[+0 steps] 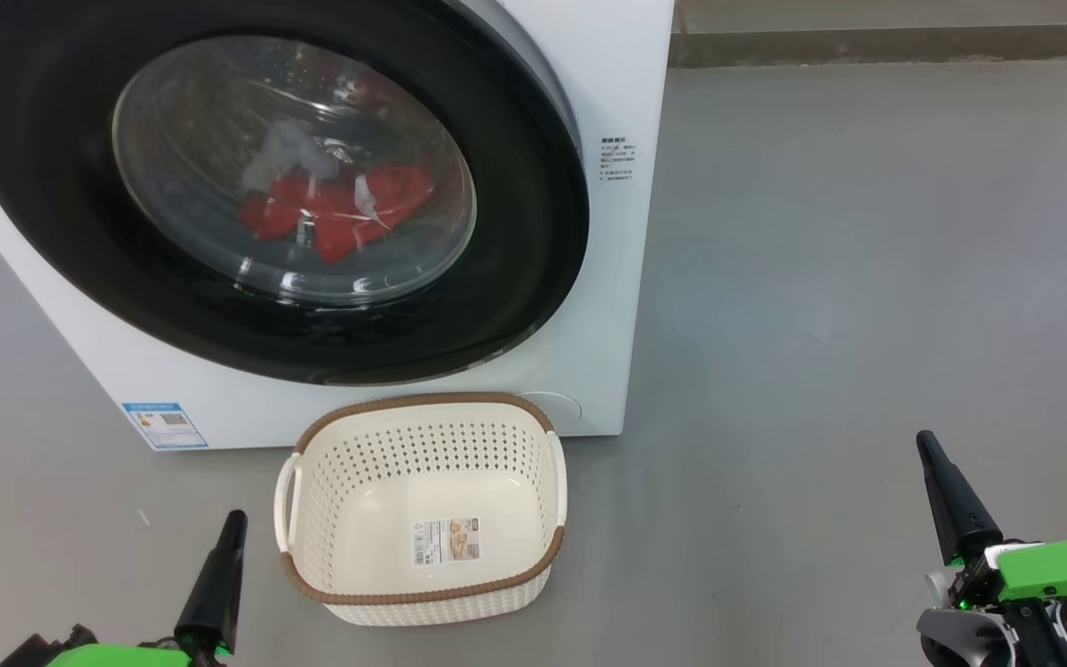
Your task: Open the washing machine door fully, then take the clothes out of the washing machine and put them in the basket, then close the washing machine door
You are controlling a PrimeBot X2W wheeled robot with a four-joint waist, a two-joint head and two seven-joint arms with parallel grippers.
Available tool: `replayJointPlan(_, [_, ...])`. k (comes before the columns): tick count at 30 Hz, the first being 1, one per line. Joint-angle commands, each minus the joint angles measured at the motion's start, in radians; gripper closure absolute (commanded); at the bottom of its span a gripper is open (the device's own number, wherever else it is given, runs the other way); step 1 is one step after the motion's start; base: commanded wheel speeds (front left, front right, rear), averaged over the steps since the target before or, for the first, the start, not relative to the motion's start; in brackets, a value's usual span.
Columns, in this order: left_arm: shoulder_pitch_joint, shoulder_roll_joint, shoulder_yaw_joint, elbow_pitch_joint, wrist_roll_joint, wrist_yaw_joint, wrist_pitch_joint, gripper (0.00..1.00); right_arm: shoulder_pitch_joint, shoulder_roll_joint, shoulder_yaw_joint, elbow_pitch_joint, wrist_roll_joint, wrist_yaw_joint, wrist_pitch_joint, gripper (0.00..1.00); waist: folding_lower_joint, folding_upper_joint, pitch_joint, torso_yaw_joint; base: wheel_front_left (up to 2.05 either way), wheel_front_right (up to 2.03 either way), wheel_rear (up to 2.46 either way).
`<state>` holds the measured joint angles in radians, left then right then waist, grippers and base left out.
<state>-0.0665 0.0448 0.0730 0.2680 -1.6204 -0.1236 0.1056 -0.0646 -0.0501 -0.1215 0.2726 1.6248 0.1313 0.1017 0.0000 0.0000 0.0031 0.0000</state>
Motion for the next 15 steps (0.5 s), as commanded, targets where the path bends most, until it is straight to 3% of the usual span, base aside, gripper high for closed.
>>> replayJointPlan(1, [-0.041, 0.009, 0.038, -0.023, 0.009, -0.007, 0.005, 1.00, -0.043, -0.005, 0.014, -0.028, -0.011, -0.001, 0.007, 1.00, 0.0000, 0.0000, 0.000, 0.000, 0.00, 0.00, 0.00])
replayJointPlan(15, [-0.041, 0.008, 0.038, -0.023, 0.010, -0.007, 0.006, 1.00, -0.043, -0.004, 0.012, -0.028, -0.012, -0.001, 0.008, 1.00, 0.0000, 0.0000, 0.000, 0.000, 0.00, 0.00, 0.00])
